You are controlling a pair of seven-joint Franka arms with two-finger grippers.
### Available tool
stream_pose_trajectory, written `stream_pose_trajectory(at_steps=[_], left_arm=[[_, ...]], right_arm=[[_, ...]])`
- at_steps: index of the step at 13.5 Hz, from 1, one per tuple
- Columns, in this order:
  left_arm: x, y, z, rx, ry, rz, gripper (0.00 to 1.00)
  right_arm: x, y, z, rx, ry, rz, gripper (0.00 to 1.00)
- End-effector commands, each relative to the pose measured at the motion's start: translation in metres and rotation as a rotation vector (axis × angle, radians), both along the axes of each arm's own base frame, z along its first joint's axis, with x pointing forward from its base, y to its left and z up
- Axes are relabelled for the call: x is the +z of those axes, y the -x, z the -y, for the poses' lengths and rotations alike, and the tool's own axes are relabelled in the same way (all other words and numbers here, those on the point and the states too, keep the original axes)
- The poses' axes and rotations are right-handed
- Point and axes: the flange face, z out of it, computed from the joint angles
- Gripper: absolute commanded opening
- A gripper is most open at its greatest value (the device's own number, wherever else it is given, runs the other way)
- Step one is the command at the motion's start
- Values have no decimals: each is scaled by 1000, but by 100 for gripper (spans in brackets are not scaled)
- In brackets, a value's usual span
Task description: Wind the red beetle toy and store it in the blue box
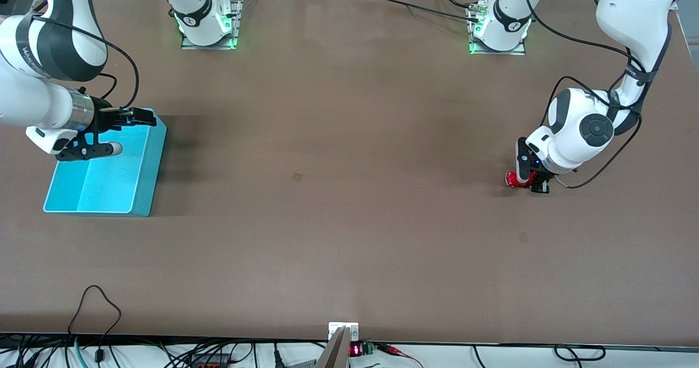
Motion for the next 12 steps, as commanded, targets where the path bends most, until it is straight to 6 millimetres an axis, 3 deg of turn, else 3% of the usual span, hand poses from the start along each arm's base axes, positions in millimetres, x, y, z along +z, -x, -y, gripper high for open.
stream_pose_trajectory(at_steps=[1,3,6,9,12], left_arm=[[4,-1,-2,-19,-6,11,33],[2,-1,-6,-5,-3,6,32],[-9,2,-29,39,1,-15,30],[-18,9,-72,110,6,-32,29],[-32,25,-137,138,13,-57,30]], right_arm=[[2,5,1,11,-8,3,100],[3,4,1,10,-7,9,100],[3,3,-1,12,-8,12,100],[3,3,-1,12,-10,9,100],[2,3,-1,12,-10,12,100]])
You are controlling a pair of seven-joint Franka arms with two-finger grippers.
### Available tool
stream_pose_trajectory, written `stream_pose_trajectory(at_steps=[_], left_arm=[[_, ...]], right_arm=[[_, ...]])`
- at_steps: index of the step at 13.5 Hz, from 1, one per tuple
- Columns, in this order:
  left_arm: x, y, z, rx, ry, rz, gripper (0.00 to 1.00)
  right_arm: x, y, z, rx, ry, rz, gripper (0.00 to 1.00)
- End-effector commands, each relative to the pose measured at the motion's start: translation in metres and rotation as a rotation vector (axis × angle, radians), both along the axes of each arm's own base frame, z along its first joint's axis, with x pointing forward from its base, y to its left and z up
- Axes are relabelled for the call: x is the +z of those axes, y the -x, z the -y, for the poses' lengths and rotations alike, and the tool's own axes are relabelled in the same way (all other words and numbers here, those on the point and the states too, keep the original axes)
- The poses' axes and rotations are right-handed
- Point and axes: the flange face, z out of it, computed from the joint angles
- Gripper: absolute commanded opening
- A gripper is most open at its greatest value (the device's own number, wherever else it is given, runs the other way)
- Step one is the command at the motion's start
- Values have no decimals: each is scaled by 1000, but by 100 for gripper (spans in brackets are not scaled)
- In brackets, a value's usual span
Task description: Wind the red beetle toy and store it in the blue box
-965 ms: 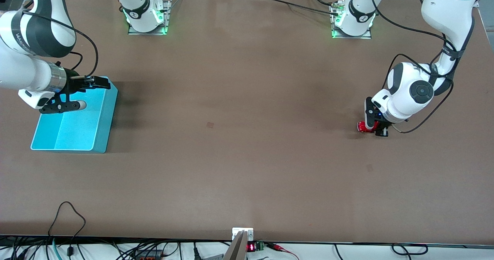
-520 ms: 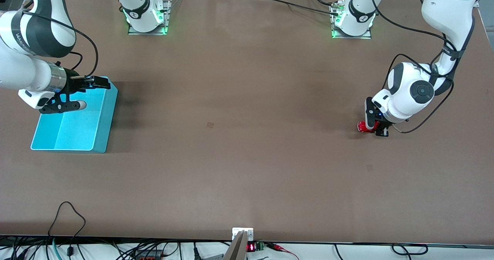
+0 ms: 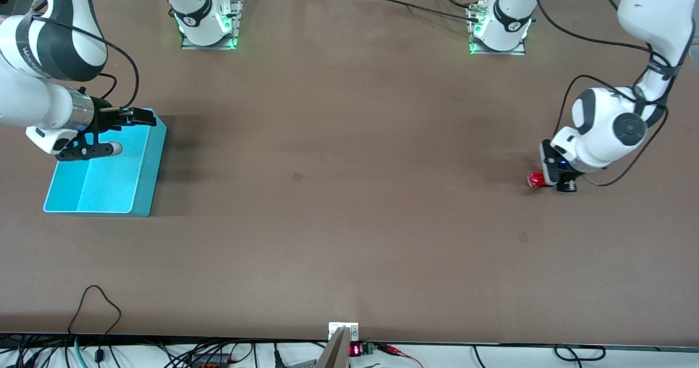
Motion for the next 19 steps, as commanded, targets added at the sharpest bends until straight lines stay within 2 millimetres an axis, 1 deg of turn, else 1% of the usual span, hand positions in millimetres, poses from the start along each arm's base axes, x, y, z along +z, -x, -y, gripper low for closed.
stream_pose_trajectory(at_steps=[1,2,3,4,5,6,7,8,10,11,12,13,14,15,17,18,19], left_arm=[[-37,19,-54,-43,24,-65,30],[-42,22,-74,-48,29,-67,31],[-44,23,-84,-60,32,-66,31],[-42,21,-93,-76,29,-58,32],[-42,25,-101,-76,30,-58,36],[-38,24,-103,-73,28,-53,50],[-29,21,-99,-79,27,-51,100],[-10,12,-81,-109,35,-66,100],[39,-6,-47,-166,38,-110,100],[73,-20,-17,-220,26,-124,100],[100,-28,11,-267,10,-135,100],[126,-34,40,-314,-10,-125,100],[144,-37,66,-350,-18,-106,100],[154,-38,89,-360,6,-84,100],[162,-42,114,-315,101,-52,100],[162,-43,128,-275,159,-38,100],[165,-48,137,-217,207,-24,100]], right_arm=[[2,3,-1,10,-11,9,100],[1,3,-1,11,-9,7,100],[2,3,-1,11,-9,9,100],[1,2,-1,10,-10,10,100],[-1,2,-1,10,-10,6,100],[0,2,-2,12,-10,7,100],[0,2,-1,9,-12,9,100],[0,1,-1,9,-12,9,100],[0,1,0,10,-12,6,100],[0,2,0,23,-16,4,100],[0,2,2,29,-21,6,100],[0,1,3,29,-21,8,100],[0,1,3,29,-21,10,100],[0,1,3,29,-21,10,100],[0,2,4,28,-21,7,100],[0,2,5,25,-21,7,100],[0,2,5,24,-23,8,100]])
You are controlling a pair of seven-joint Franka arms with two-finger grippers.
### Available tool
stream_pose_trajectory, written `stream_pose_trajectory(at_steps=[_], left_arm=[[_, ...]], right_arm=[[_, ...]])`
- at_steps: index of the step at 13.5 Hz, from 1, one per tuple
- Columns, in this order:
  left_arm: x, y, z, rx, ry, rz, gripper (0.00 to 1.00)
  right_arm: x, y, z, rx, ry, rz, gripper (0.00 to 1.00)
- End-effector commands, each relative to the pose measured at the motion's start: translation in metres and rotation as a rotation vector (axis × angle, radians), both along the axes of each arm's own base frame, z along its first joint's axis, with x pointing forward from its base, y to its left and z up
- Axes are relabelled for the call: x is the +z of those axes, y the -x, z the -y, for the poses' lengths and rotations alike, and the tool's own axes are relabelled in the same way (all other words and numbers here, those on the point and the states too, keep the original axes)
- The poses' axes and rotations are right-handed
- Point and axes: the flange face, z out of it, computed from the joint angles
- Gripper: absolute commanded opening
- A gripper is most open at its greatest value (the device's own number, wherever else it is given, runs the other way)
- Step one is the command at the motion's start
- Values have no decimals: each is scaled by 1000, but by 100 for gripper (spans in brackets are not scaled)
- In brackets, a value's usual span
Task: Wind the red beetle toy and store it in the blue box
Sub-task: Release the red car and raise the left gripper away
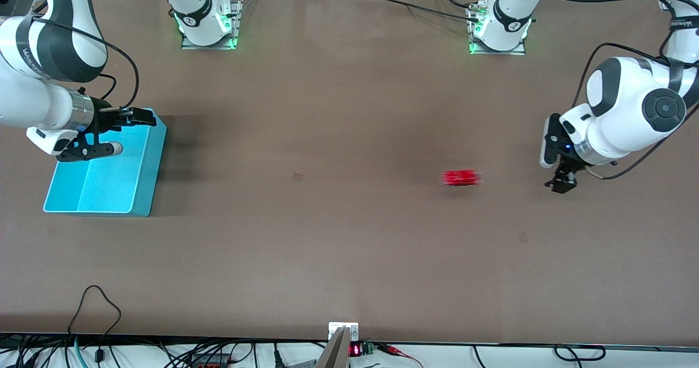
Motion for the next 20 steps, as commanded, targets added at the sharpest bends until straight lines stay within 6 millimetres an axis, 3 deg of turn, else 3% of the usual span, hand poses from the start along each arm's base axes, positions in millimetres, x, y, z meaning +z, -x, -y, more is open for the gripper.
stream_pose_trajectory(at_steps=[1,3,6,10,12,14,16,18,20], left_arm=[[1,-7,17,138,86,-4,100],[6,-8,22,324,81,-20,100],[8,-9,18,743,65,-66,100],[64,-40,4,1351,108,-31,100],[72,-43,-6,1493,78,-9,100],[96,-47,-13,1638,58,-24,100],[137,-51,-10,1772,48,-48,100],[169,-49,-21,1794,31,-58,100],[191,-40,-27,1807,18,-65,100]], right_arm=[[2,2,2,11,-17,10,100],[2,2,3,8,-17,7,100],[2,3,7,24,-24,6,100],[3,0,21,29,-35,13,100],[2,0,22,31,-37,7,100],[2,2,23,28,-38,-5,100],[-3,1,23,26,-39,-13,100],[-9,3,22,27,-41,-43,100],[-15,4,23,23,-45,-65,100]])
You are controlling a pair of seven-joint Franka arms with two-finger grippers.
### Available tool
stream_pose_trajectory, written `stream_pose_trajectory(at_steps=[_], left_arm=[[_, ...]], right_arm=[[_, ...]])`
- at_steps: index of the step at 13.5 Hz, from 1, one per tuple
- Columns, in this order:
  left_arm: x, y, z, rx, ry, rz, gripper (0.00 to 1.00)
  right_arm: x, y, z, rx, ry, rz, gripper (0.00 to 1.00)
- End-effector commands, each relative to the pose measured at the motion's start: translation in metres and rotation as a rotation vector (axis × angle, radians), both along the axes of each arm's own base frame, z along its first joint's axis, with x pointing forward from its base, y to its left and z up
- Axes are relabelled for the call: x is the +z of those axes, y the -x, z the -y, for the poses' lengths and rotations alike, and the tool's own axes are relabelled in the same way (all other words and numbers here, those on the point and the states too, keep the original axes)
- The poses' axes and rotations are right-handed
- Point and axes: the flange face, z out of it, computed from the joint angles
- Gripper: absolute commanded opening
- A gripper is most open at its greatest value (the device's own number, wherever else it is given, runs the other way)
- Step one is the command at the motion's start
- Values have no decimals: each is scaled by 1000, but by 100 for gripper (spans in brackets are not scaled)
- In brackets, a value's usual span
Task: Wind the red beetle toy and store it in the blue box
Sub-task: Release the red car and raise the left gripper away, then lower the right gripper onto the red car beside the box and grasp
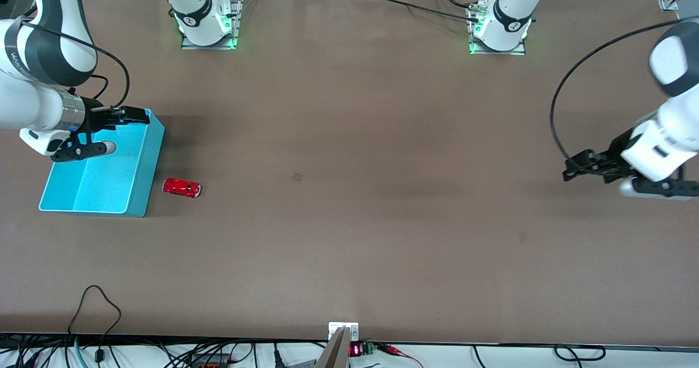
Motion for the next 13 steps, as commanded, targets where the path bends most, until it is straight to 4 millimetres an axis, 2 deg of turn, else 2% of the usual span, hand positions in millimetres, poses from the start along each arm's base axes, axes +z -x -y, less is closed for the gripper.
stream_pose_trajectory(at_steps=[1,4,6,7,10,12,13], left_arm=[[31,12,0,23,-29,-13,100],[51,26,11,61,-38,-26,100],[53,33,5,67,-36,-58,100],[56,38,-6,78,-34,-72,100],[60,55,-12,82,-33,-95,100],[65,64,-7,44,-36,-86,100],[64,67,-2,33,-36,-89,100]], right_arm=[[-1,1,1,3,-25,-18,100],[21,6,11,10,-40,-70,100],[22,5,18,18,-47,-65,100],[25,2,23,7,-50,-49,100],[24,-4,31,48,-69,-24,100],[12,-10,25,72,-59,31,100],[-2,-13,19,116,-60,65,100]])
